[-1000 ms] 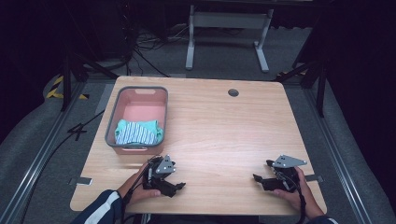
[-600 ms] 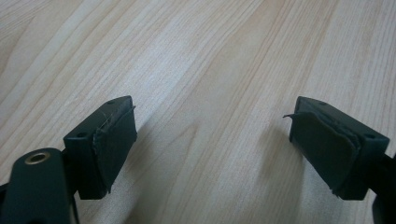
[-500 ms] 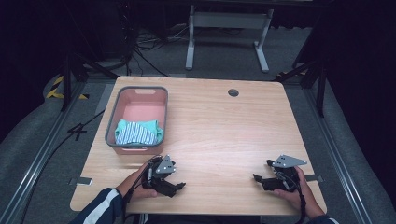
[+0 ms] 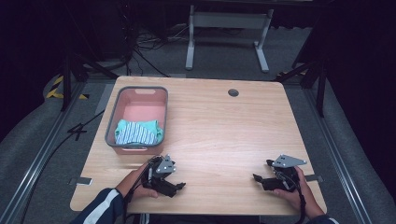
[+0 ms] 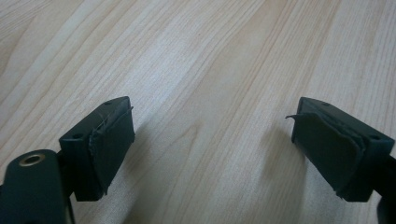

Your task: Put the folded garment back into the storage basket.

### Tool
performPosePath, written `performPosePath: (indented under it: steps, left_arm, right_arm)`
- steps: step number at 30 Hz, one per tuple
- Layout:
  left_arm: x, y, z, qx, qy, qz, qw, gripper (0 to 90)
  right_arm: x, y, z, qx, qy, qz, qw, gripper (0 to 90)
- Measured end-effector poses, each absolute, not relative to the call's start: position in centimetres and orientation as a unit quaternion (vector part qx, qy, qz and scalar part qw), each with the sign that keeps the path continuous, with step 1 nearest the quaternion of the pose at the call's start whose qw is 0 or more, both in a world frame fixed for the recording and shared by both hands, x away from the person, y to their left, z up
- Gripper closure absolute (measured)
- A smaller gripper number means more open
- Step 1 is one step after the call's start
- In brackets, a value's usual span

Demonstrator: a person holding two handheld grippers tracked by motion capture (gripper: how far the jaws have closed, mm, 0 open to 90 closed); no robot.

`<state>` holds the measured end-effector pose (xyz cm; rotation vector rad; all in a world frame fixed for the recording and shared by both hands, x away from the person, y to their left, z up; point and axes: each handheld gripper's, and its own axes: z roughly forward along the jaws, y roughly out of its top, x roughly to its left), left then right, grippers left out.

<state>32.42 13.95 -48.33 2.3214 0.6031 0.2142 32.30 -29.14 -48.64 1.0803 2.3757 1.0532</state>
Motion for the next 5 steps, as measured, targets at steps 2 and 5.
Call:
performPosePath:
  steps: [2,5]
  left_arm:
    - [32.42,13.93,-48.34,0.899,0.235,0.083,0.359,12.2]
    - [32.44,13.92,-48.34,0.899,0.237,0.084,0.358,11.0]
  right_arm:
    - [32.3,-29.14,-48.64,0.379,0.833,0.369,0.163,17.6]
    - [32.3,-29.14,-48.64,0.379,0.833,0.369,0.163,17.7]
